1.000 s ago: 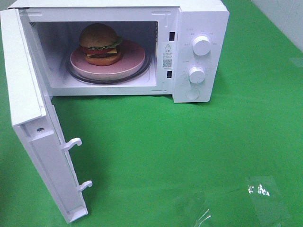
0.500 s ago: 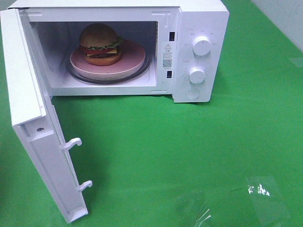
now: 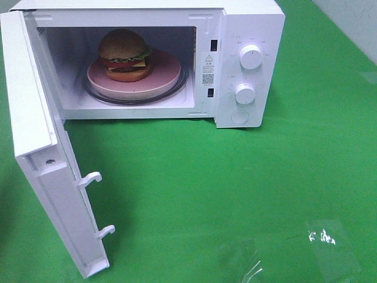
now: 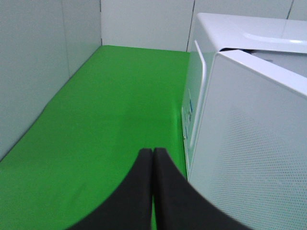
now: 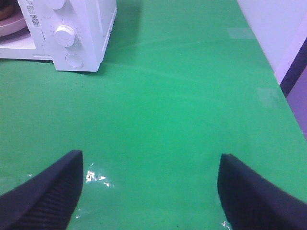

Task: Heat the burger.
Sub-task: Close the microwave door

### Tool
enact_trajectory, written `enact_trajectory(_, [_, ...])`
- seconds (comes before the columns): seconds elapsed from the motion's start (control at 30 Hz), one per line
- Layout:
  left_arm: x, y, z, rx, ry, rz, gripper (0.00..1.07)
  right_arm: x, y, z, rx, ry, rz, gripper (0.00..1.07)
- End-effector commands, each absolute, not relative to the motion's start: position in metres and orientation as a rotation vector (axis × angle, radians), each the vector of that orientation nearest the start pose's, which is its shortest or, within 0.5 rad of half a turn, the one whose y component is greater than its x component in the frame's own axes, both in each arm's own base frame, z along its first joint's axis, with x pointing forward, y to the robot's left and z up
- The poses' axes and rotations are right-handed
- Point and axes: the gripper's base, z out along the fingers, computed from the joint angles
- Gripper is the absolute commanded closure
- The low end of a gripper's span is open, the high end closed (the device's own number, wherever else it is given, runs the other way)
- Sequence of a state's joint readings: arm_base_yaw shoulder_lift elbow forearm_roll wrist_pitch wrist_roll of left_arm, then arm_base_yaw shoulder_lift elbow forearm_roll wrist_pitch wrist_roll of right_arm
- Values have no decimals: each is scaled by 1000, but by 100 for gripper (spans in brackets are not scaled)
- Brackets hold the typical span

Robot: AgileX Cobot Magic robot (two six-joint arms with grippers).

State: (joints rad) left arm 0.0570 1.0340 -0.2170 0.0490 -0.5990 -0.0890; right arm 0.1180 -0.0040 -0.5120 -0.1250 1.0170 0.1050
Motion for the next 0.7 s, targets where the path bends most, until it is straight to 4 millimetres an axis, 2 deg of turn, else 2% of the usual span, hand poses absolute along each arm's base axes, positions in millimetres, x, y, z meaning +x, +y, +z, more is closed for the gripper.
enact_trajectory(0.03, [189,2,215,-3,1694,-70,107,-8,-11,285,3,1944,0,34])
enact_trajectory(0.27, [202,-5,199,39,1701,-152,107,-8,-11,285,3,1944,0,34])
enact_trajectory(0.47, [212,-16,186,154,1684,-246,107,-8,-11,285,3,1944,0,34])
enact_trajectory(0.7, [216,-17,176,131,1704,-292,107,-8,-11,285,3,1944,0,34])
